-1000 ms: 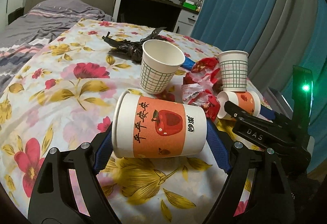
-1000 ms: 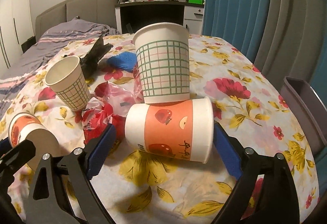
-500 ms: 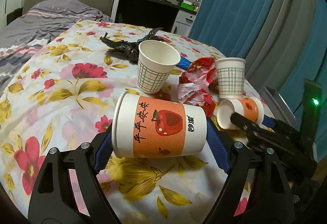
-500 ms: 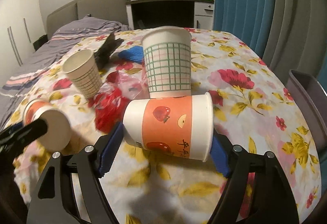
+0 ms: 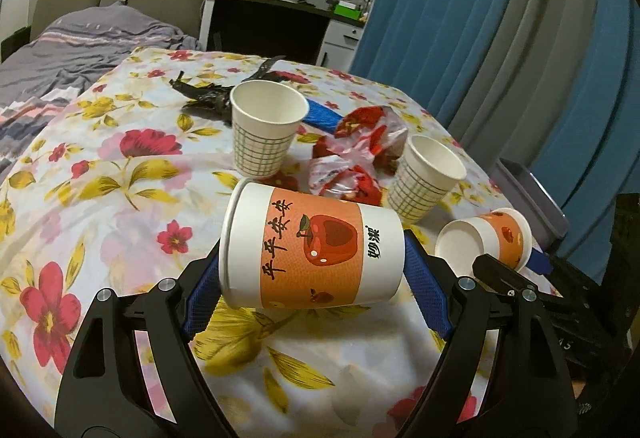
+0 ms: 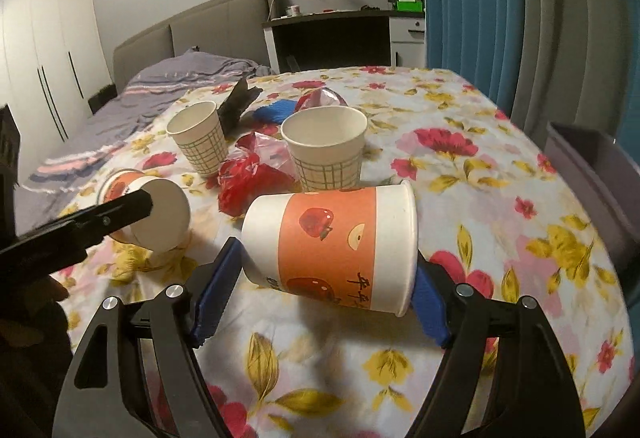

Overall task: Collect trash
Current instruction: 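Grasp the orange apple cup with the right tool while the left tool grasps the small orange cup, then carry both cups over the grey bin and open both tools to drop them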

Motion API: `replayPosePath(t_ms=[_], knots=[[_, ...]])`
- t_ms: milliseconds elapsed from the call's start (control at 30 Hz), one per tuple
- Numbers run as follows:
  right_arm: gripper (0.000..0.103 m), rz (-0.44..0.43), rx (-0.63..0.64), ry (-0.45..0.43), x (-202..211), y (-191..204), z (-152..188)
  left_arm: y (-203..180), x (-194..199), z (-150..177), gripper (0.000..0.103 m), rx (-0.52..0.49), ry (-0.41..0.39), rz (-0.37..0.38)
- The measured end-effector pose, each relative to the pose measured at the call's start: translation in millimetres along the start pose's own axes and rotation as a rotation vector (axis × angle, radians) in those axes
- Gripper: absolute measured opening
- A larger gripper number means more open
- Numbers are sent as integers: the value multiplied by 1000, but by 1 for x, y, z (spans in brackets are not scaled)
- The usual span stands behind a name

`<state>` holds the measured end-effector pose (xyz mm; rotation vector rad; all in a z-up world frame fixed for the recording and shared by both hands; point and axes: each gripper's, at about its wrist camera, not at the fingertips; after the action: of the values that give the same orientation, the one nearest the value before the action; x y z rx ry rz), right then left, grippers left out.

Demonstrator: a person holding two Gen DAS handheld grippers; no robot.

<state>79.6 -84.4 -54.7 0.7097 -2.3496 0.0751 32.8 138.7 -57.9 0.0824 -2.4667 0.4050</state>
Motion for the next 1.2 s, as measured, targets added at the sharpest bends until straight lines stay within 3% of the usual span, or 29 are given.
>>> replayPosePath(t_ms=[633, 1200], knots=[[76, 13, -37, -54, 29, -24, 3, -37, 3, 5, 81, -69, 7, 30], [76, 82, -100, -121, 72, -85, 2, -116, -6, -1, 81, -188, 22, 137]])
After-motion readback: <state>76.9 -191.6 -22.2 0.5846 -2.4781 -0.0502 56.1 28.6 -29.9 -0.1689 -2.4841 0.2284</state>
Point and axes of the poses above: each gripper's, at about its wrist camera, not at the fingertips, and x roughly against the way its jaws point, y to its left, z to its underside
